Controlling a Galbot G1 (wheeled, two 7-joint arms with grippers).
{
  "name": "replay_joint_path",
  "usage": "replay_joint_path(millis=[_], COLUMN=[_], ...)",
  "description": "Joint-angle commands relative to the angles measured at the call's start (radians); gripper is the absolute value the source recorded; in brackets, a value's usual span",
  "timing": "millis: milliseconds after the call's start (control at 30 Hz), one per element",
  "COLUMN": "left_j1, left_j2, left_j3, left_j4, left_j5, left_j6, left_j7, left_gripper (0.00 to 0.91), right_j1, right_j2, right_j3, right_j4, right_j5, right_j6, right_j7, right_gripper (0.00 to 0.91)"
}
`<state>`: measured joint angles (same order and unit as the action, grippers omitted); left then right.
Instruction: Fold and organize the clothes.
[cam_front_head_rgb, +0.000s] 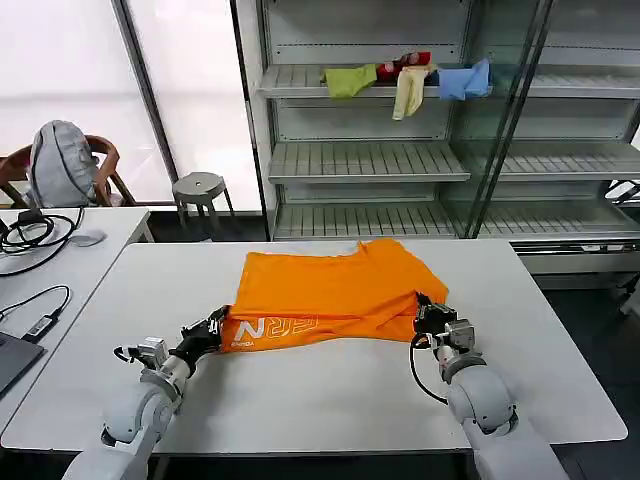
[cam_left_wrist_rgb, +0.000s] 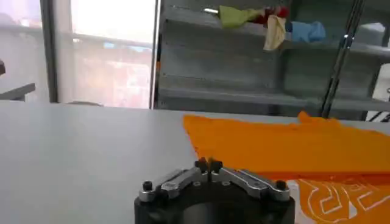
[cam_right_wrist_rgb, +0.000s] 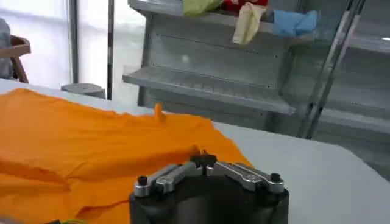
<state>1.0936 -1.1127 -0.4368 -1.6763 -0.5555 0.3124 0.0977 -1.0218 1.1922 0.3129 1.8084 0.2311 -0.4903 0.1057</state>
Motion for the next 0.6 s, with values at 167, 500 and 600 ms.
replay_joint_path(millis=[167,500,600], left_j1=[0.001,0.154,0.226], left_j2=[-0.006,0.031,0.065], left_j3=[-0.003,-0.078,-0.069], left_j4=[0.031,-0.227,-0.32], left_j5=[0.052,0.032,0.034], left_j6=[-0.005,0.024,0.109], left_j7=[0.006,-0.016,-0.106], left_gripper=[0.907,0.907,0.907], right_j1=[0.008,-0.129,-0.208], right_j2=[0.012,-0.046,-0.093], right_j3=[-0.014,0.111,0.153], right_j4=[-0.031,0.181,0.253], right_j5=[-0.032,0.002,0.029], right_j6=[-0.003,-0.05,-0.054], right_j7=[0.012,0.018,0.011], right_gripper=[0.907,0.907,0.907])
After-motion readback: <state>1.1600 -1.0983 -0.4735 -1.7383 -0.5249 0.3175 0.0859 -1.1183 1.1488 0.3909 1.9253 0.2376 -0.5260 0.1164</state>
